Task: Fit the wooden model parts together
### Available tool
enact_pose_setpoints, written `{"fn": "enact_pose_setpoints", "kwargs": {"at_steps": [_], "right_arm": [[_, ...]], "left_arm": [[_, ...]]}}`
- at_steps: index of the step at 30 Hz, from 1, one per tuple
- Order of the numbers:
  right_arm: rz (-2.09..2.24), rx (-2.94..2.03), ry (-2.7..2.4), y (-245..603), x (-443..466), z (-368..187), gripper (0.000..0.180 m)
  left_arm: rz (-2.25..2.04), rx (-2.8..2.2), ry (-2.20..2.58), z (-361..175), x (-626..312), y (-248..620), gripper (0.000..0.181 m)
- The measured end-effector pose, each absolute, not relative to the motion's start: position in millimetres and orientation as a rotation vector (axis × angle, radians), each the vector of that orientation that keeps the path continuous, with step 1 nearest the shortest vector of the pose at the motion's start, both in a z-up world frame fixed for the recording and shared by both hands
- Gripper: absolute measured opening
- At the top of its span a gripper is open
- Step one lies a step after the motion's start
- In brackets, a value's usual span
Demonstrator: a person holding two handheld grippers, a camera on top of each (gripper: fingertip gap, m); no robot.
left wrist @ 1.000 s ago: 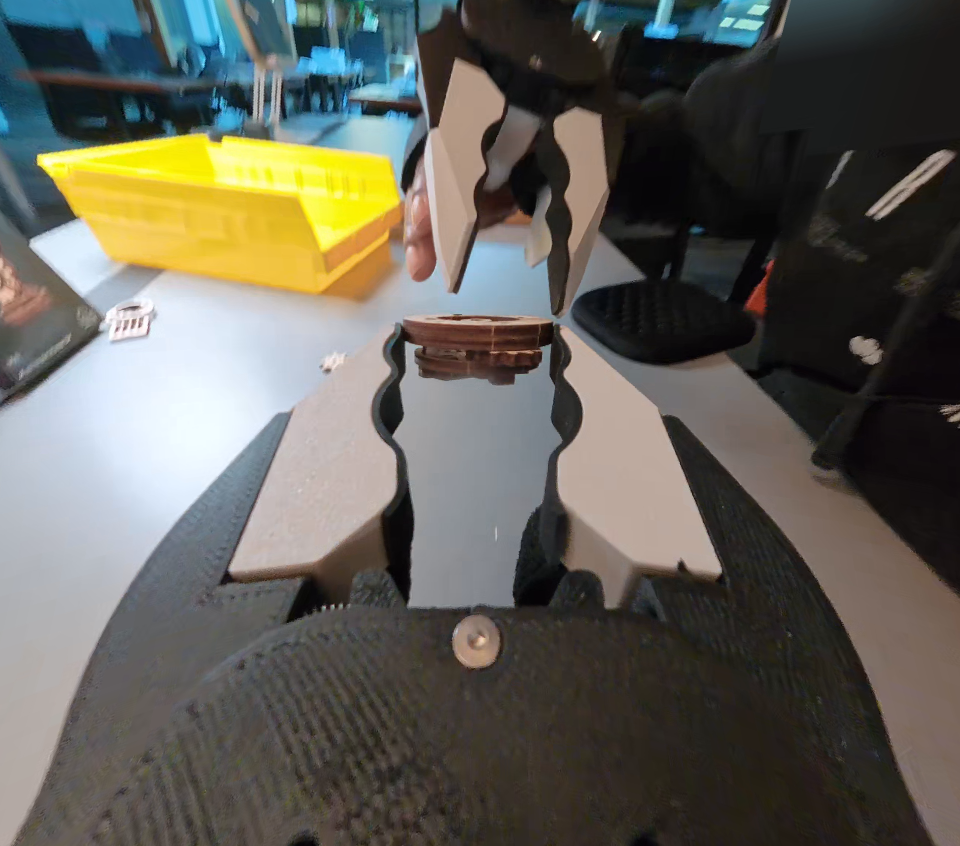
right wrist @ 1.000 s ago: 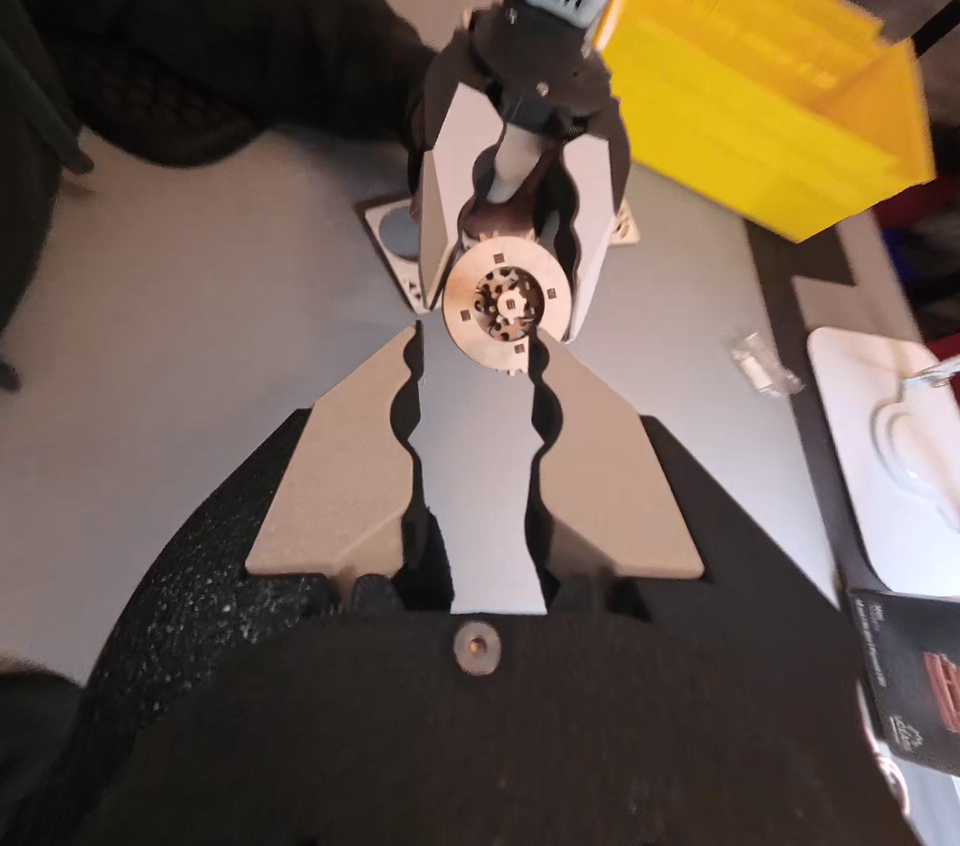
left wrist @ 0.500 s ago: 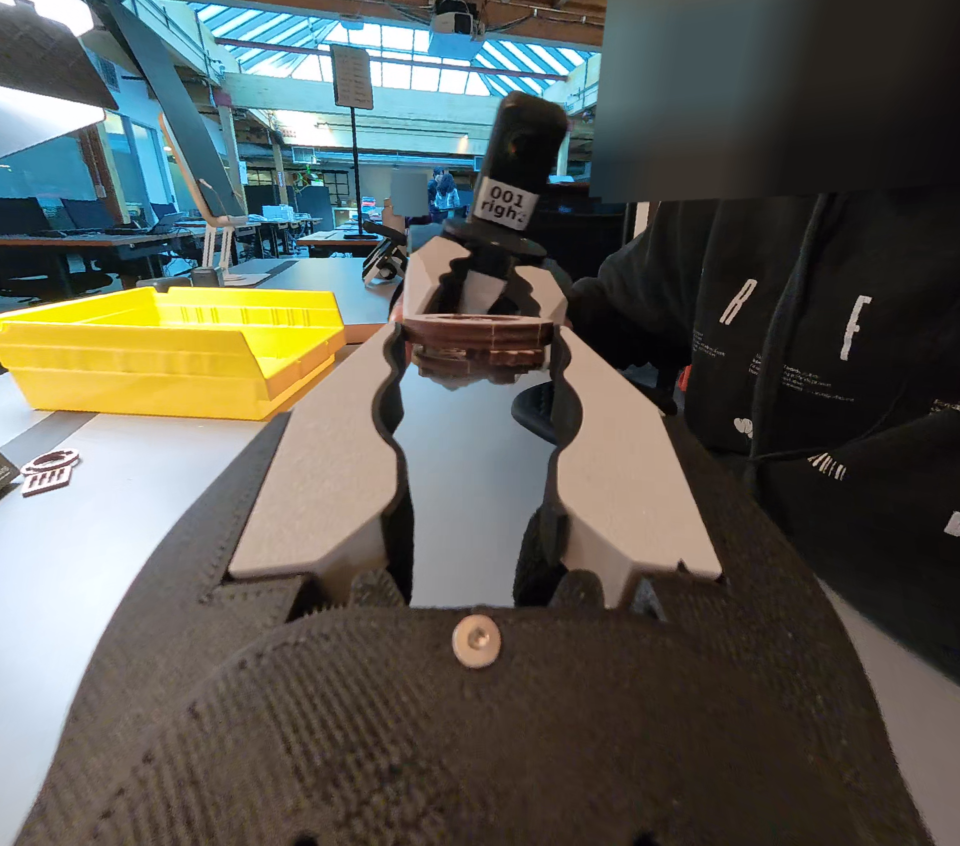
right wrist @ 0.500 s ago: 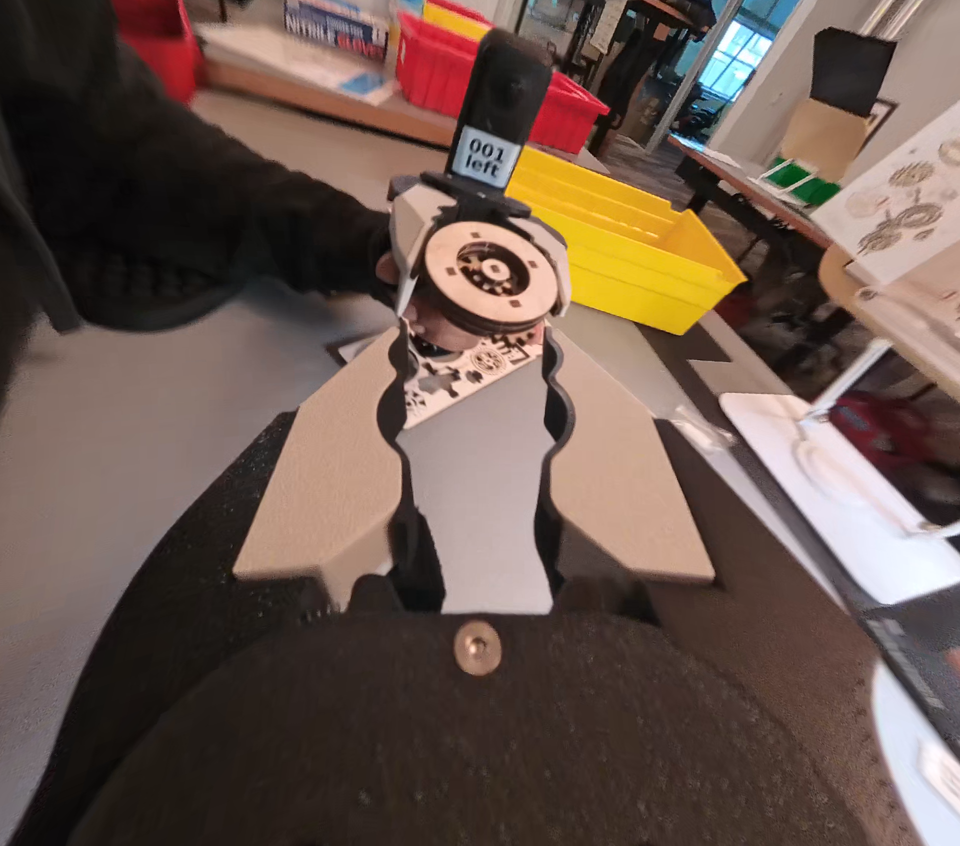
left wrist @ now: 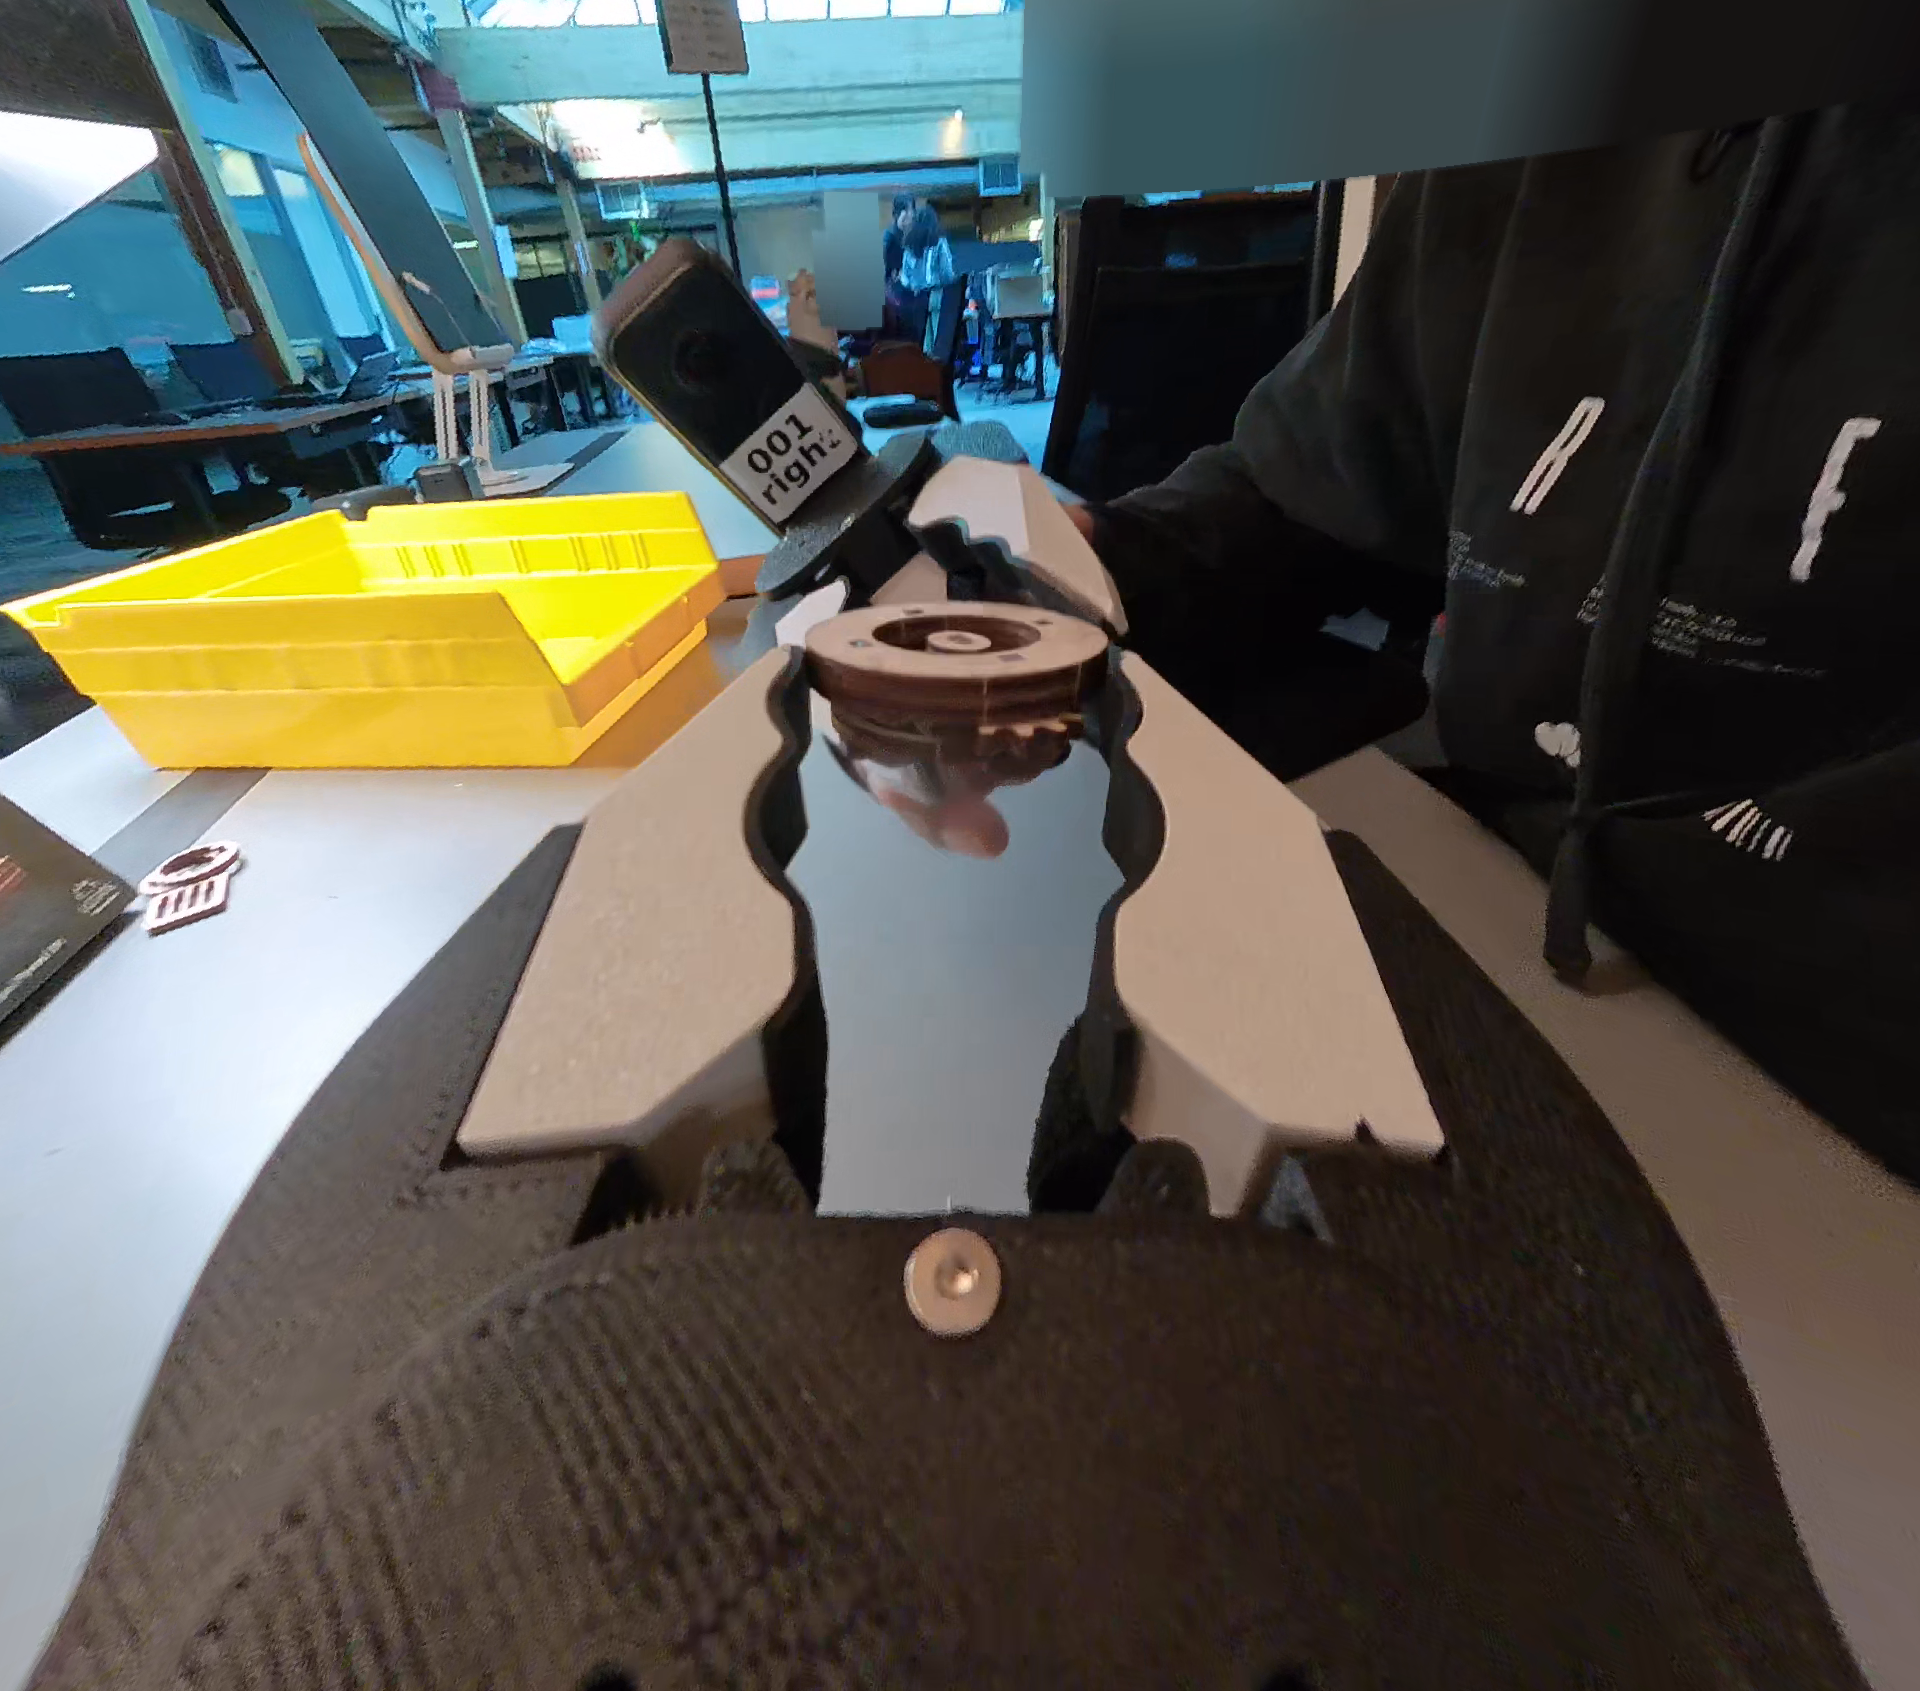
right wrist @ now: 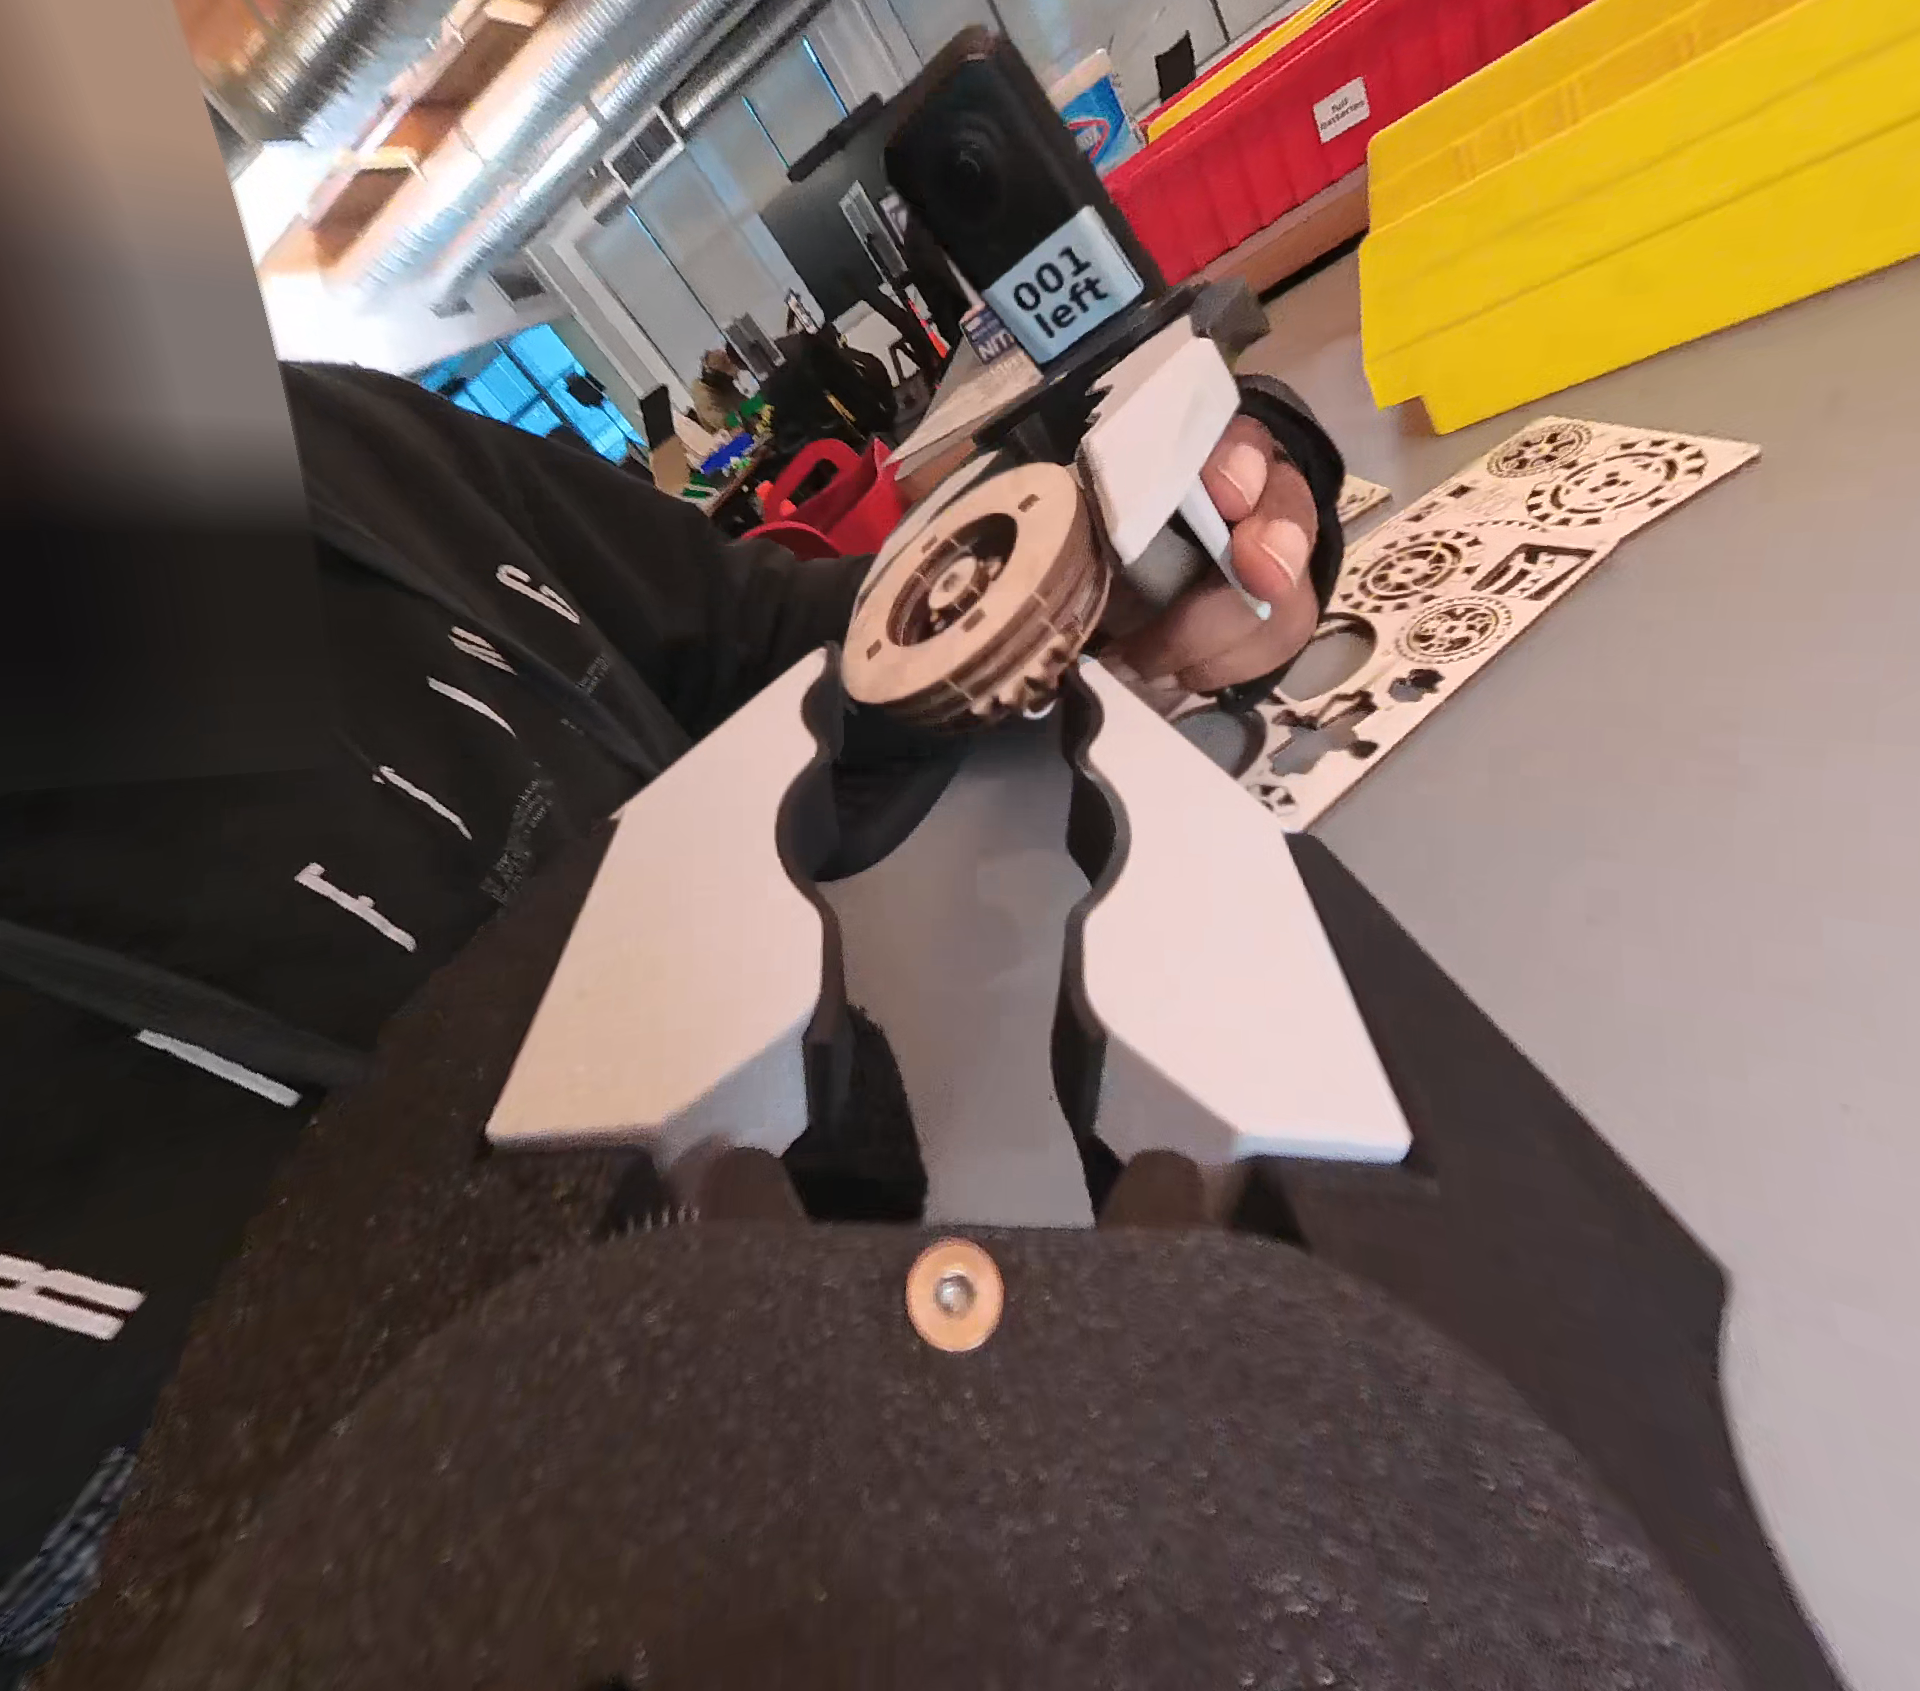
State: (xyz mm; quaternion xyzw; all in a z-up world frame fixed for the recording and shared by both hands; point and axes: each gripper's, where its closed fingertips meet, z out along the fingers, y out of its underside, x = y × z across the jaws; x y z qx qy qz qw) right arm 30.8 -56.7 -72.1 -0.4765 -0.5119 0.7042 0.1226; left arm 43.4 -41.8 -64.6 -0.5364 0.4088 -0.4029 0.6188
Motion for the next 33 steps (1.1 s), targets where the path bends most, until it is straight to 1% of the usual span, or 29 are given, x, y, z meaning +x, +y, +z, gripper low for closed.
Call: {"fn": "enact_pose_setpoints", "kwargs": {"at_steps": [6,9,11,16,18,23,25,28,33], "right_arm": [[2.156,-1.446,-1.406,-49,35,-73,0.035],[2.278,-1.440,-1.328,-46,38,-69,0.036],[2.333,-1.428,-1.287,-43,39,-68,0.036],[2.309,-1.334,-1.315,-49,41,-68,0.036],[2.260,-1.309,-1.324,-48,39,-69,0.035],[2.127,-1.276,-1.377,-47,39,-70,0.037],[2.017,-1.267,-1.400,-40,39,-71,0.042],[1.841,-1.195,-1.423,-30,45,-65,0.041],[1.692,-1.133,-1.459,-31,47,-62,0.045]], "left_arm": [[-0.831,-1.295,0.970,-73,43,-36,0.055],[-0.783,-1.341,0.968,-79,43,-31,0.062],[-0.799,-1.351,0.945,-79,44,-30,0.063],[-0.828,-1.368,0.919,-77,54,-29,0.067],[-0.836,-1.360,0.921,-75,57,-31,0.058],[-0.731,-1.335,0.948,-74,55,-30,0.058],[-0.690,-1.323,0.945,-72,52,-28,0.058],[-0.628,-1.326,0.931,-73,46,-23,0.058],[-0.623,-1.305,0.915,-71,43,-22,0.058]]}}
